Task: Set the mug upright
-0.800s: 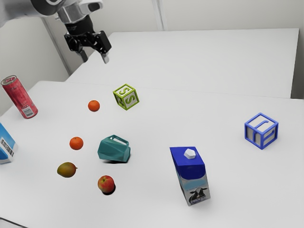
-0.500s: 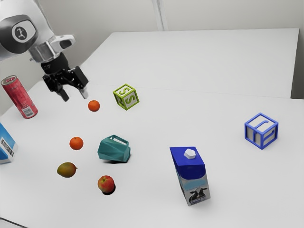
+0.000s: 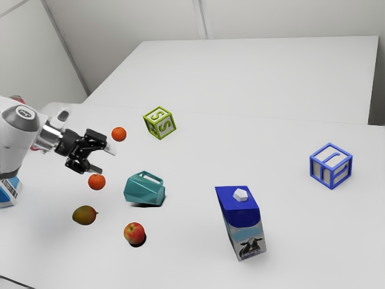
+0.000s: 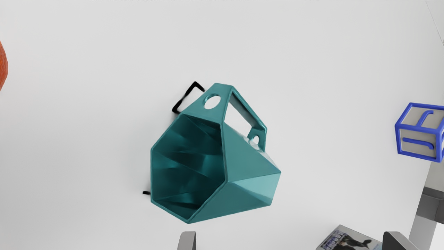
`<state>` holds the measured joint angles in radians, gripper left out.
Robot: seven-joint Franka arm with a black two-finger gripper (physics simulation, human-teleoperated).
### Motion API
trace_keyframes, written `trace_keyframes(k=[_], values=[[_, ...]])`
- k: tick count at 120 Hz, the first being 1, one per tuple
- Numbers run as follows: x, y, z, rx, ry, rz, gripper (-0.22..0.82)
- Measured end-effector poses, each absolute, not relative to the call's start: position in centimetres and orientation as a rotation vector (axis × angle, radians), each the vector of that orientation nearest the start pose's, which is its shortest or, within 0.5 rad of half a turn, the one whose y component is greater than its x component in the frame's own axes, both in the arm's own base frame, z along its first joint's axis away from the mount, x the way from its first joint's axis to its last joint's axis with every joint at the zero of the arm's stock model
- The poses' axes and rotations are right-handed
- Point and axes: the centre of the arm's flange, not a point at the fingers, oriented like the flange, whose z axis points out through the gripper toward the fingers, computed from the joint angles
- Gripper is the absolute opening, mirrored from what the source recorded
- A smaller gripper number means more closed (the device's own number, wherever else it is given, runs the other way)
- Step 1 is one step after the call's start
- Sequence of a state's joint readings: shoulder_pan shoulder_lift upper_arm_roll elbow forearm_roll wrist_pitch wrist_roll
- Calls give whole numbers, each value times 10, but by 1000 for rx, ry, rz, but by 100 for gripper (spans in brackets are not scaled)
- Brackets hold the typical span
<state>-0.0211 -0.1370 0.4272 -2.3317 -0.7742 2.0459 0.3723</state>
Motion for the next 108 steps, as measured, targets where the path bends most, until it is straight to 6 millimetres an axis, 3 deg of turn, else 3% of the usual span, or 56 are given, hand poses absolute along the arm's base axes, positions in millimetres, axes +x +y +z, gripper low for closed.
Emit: trace_keyframes(k=[14,39,67,108], values=[[454,165,358,2313,506,90,58],[451,178,327,2197,403,36,58],[488,145,314,2153,264,99,58],[498,152,304,2184,222,219,59]])
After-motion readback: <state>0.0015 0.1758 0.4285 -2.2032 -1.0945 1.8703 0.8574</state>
